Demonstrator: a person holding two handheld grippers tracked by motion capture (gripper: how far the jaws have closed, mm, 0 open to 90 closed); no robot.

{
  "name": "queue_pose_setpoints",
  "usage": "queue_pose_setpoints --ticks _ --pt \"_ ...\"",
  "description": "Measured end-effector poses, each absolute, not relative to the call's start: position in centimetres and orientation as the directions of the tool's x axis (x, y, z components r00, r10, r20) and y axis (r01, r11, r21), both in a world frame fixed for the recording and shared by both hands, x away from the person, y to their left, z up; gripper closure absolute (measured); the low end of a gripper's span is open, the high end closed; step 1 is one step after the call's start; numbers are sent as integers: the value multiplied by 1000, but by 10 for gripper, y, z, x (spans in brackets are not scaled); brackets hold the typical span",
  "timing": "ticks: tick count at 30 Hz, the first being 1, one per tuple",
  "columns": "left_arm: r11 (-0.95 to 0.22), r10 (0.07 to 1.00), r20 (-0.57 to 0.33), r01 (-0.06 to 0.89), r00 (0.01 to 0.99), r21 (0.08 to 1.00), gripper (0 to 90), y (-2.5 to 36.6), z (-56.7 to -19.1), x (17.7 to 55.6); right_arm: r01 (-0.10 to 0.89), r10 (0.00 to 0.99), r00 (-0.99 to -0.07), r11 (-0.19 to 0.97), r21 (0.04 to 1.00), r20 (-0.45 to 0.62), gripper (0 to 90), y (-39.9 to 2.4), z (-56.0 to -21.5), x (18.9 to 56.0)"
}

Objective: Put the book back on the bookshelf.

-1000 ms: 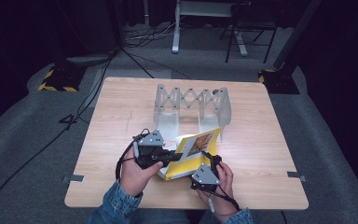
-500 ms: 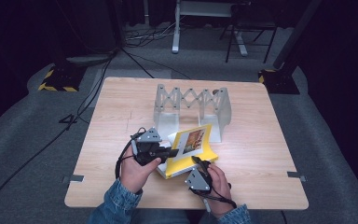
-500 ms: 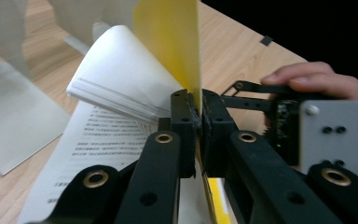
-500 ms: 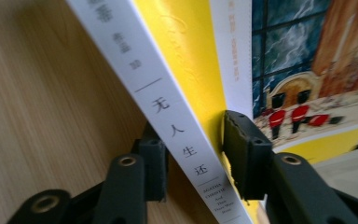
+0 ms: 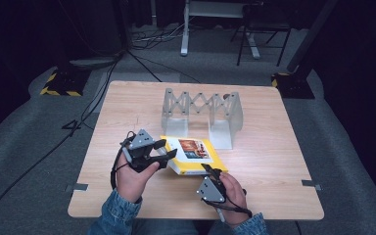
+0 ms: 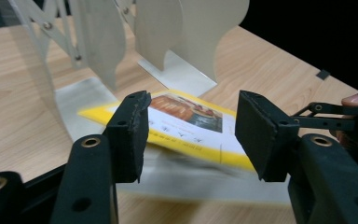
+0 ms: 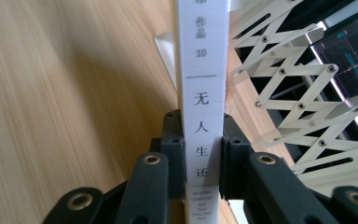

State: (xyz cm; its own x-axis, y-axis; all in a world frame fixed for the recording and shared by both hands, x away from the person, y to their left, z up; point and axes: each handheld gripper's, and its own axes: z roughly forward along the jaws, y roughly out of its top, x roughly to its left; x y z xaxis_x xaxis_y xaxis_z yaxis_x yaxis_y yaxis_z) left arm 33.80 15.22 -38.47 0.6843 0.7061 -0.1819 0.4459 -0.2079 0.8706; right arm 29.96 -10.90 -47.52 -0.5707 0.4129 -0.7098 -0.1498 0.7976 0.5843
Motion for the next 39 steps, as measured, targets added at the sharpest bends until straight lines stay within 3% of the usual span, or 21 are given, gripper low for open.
queue_pose_setpoints --ticks 9,17,33,39 --pt "-129 772 -188 440 607 889 420 193 -385 327 -90 525 -628 684 724 -575 768 -125 -450 299" --pt "-156 810 -175 494 559 856 418 212 -406 323 -64 604 -626 590 805 -493 767 -141 -426 299" --pt "-195 875 -139 601 463 775 396 248 -454 313 -69 673 -598 498 864 -436 767 -159 -396 304" --pt "-210 888 -106 601 446 771 352 261 -470 315 -56 704 -571 480 875 -423 767 -168 -388 309"
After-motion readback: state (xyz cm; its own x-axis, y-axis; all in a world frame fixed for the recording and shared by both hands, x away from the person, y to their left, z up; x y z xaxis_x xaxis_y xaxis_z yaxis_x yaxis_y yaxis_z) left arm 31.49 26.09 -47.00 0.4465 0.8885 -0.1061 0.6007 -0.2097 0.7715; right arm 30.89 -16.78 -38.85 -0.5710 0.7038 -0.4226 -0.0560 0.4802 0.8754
